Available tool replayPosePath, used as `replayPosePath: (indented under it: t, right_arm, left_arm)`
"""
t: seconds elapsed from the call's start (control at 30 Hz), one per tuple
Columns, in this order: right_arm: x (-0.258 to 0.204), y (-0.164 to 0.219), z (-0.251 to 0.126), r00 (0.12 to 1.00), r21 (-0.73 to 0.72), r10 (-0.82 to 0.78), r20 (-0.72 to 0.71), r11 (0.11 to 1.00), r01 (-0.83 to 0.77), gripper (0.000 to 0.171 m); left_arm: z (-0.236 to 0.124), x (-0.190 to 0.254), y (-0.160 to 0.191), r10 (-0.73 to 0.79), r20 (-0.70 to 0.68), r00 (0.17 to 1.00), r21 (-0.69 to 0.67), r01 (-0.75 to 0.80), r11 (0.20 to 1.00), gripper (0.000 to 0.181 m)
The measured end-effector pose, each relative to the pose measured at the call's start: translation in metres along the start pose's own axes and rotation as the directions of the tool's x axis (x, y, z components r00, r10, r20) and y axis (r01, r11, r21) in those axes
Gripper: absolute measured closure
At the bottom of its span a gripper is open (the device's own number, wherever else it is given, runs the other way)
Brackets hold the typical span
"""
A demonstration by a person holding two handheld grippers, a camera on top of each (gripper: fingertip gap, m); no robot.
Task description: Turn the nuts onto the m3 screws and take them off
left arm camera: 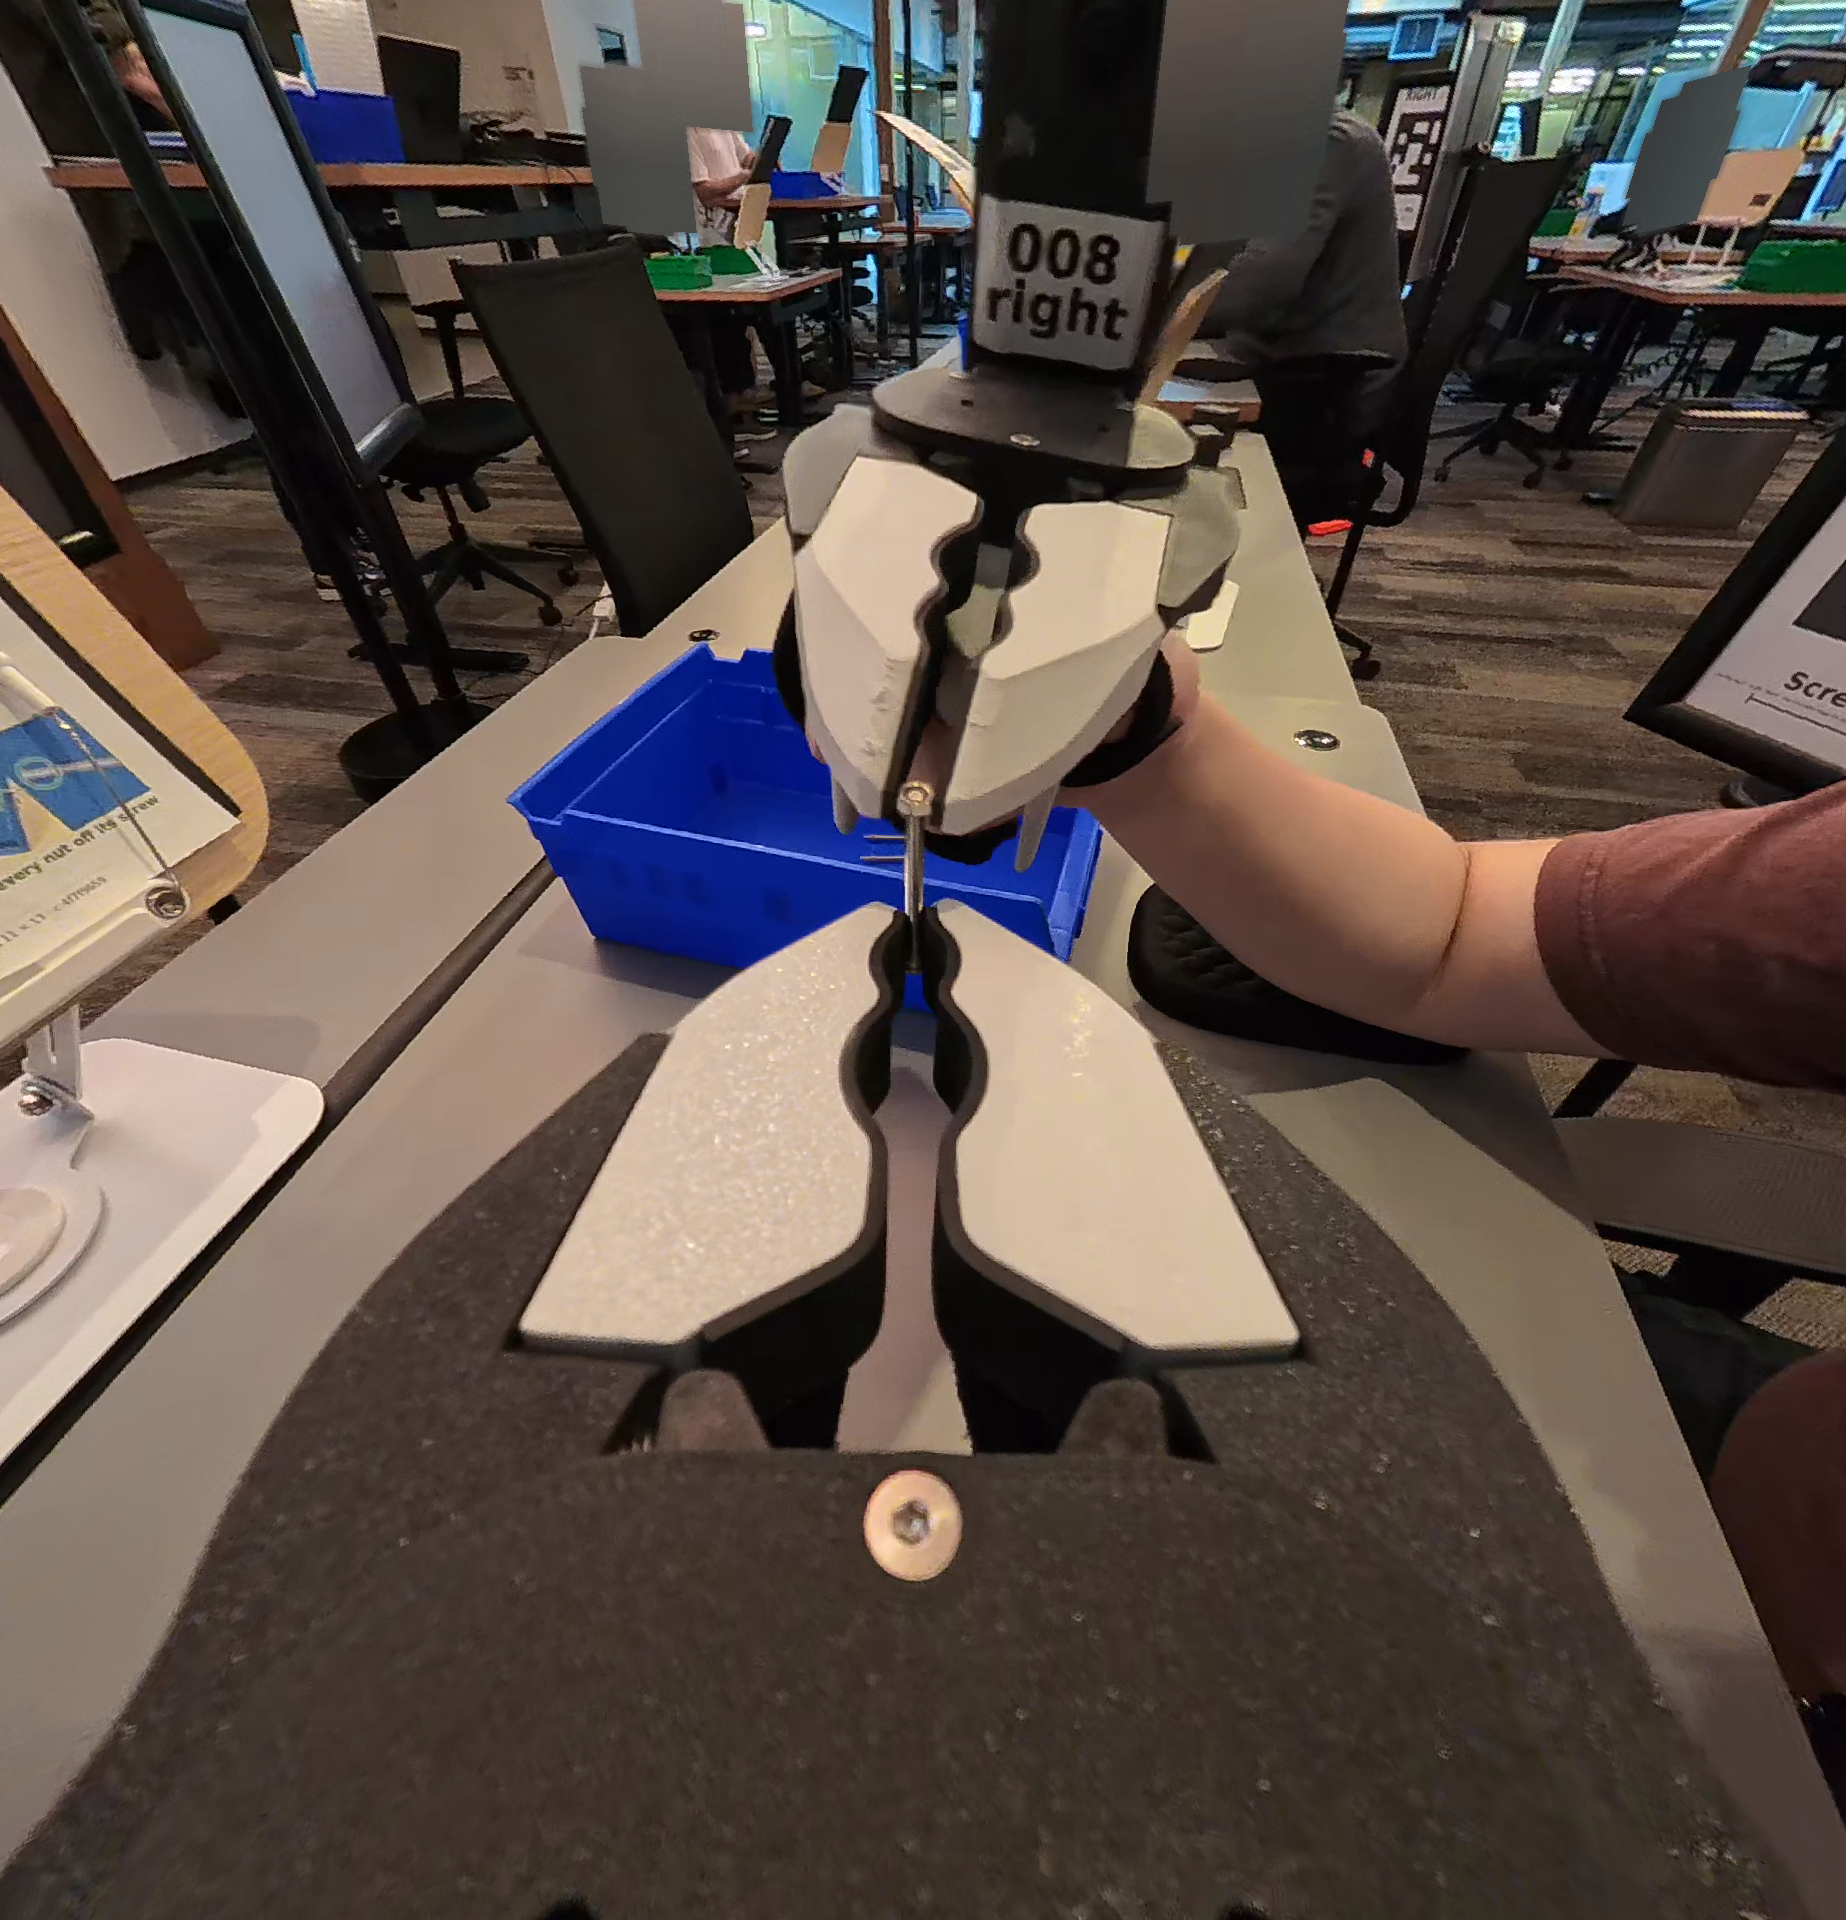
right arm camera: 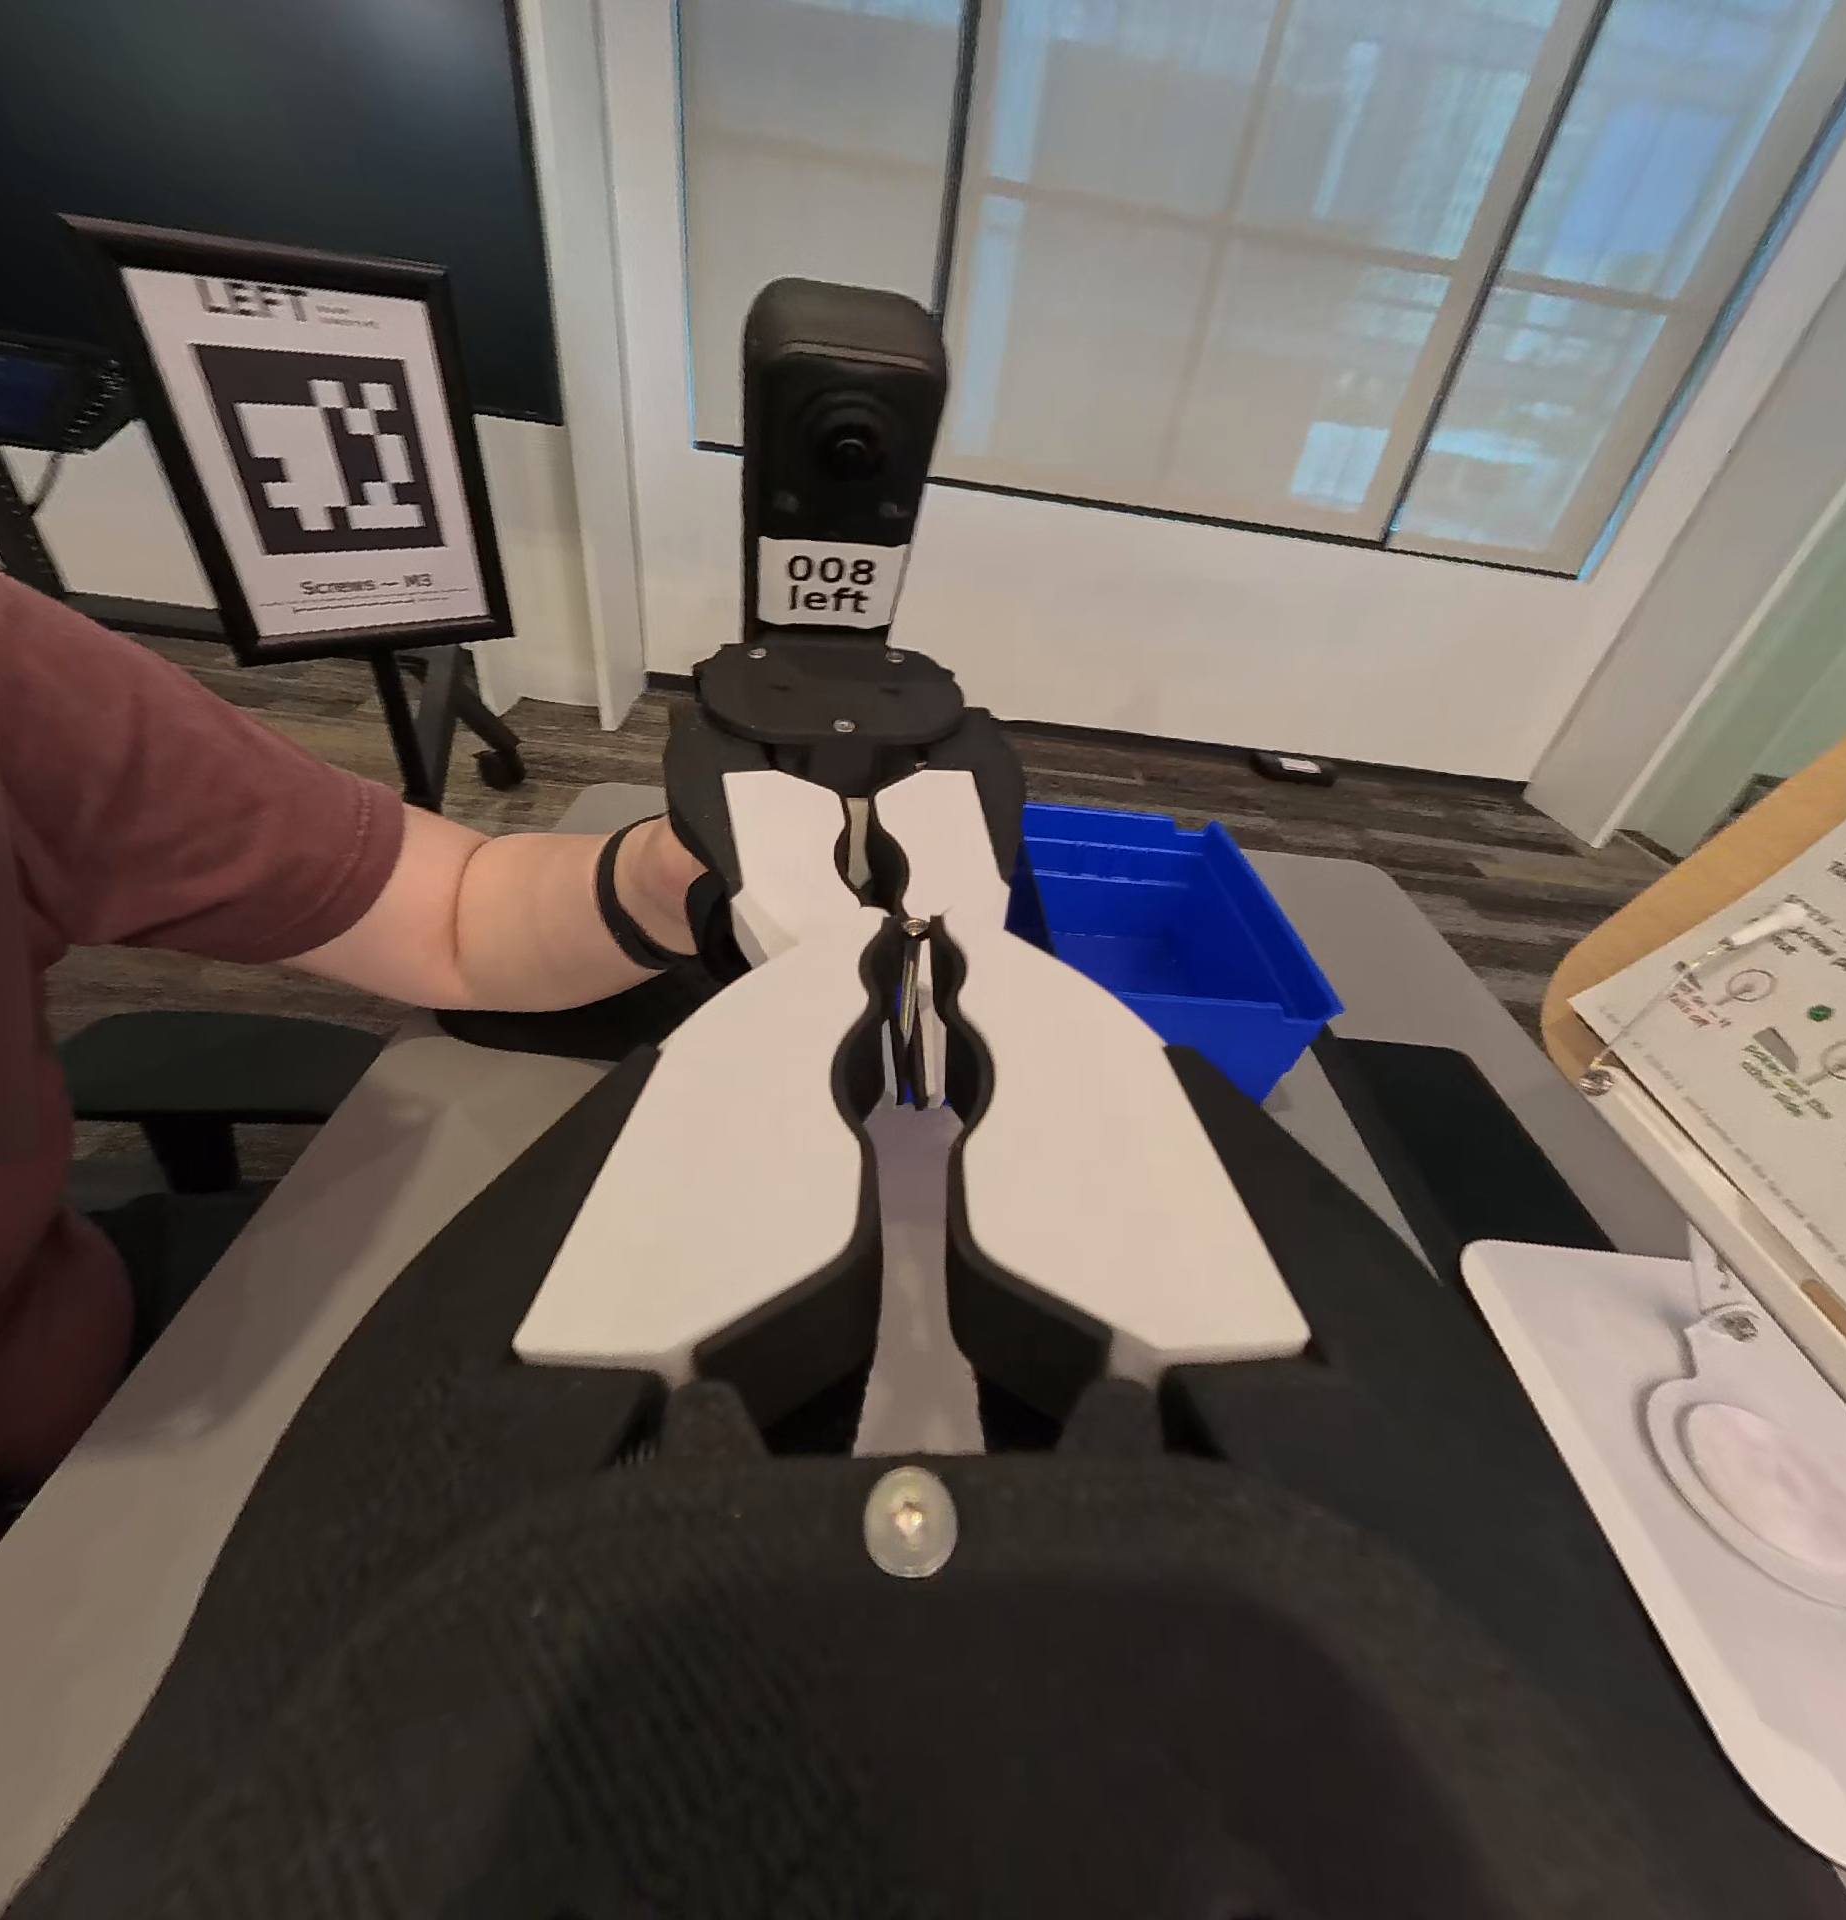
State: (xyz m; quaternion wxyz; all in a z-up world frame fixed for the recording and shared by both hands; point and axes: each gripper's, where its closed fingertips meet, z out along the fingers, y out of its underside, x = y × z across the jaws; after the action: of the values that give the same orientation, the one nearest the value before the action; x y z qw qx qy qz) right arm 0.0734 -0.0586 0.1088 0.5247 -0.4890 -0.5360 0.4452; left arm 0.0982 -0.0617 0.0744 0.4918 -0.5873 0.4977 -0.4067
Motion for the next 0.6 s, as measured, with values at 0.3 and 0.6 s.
replayPosePath:
  t: [0.3,0.6]
  right_arm:
    - [-0.034,0.002,-0.013,0.953,-0.015,0.081,0.291,0.997,-0.080,0.165]
    - [-0.075,-0.001,-0.020,0.804,-0.010,0.152,0.575,0.984,-0.179,0.165]
  left_arm:
    - [0.005,0.040,0.005,-0.007,-0.241,0.971,-0.040,-0.003,0.999,0.179]
    - [0.001,0.081,0.007,-0.014,-0.461,0.887,-0.058,-0.014,0.998,0.179]
